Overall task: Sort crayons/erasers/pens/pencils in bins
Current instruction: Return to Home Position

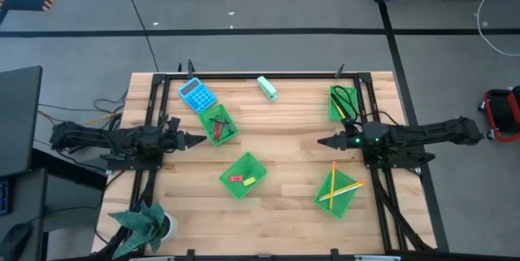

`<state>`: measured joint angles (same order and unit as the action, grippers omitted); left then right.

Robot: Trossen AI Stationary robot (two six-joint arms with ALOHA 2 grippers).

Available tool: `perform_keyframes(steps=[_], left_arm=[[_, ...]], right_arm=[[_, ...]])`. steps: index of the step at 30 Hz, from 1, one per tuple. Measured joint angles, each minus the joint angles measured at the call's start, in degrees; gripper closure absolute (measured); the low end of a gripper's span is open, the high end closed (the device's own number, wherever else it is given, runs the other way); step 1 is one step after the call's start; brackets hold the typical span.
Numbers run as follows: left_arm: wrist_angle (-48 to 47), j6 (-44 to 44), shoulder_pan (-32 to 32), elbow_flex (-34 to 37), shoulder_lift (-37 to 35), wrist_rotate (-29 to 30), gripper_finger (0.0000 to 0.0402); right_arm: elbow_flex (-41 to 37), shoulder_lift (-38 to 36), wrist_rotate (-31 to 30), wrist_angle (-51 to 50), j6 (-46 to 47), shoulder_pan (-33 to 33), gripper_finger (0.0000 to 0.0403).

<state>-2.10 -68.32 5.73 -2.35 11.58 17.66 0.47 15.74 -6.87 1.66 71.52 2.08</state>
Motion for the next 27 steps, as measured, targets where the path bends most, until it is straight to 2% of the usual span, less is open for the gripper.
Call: perform_keyframes(steps=[9, 12, 15, 19, 22, 24, 27], left_arm=[[0.47, -1.28, -0.04, 0.0, 2.24, -0.99, 0.0392], [0.69, 4.62, -0.04, 0.04, 2.28, -1.23, 0.0387], [-0.21, 19.82, -0.04, 0.03, 2.29, -1.32, 0.0379], [-0.34, 50.86, -0.04, 0.04, 2.3, -1.36, 0.0377], [-0.38, 70.91, -0.04, 0.04, 2.28, -1.36, 0.0383], [-0.39, 80.66, -0.04, 0.04, 2.28, -1.36, 0.0386], [0.43, 88.4, -0.04, 0.07, 2.28, -1.34, 0.0387]], right_arm=[[0.0, 0.1, -0.17, -0.13, -7.12, -1.19, 0.0396], [0.02, 0.12, 2.28, -0.62, -12.78, -1.19, 0.0393], [0.04, 0.45, 5.95, -1.37, -23.7, -1.18, 0.0392], [0.04, 2.09, 6.64, -1.5, -43.69, -1.15, 0.0391], [0.04, 3.19, 6.63, -1.52, -54.47, -1.15, 0.0391], [0.04, 3.43, 6.61, -1.52, -58.52, -1.15, 0.0391], [0.04, 3.44, 6.58, -1.52, -62.15, -1.15, 0.039]])
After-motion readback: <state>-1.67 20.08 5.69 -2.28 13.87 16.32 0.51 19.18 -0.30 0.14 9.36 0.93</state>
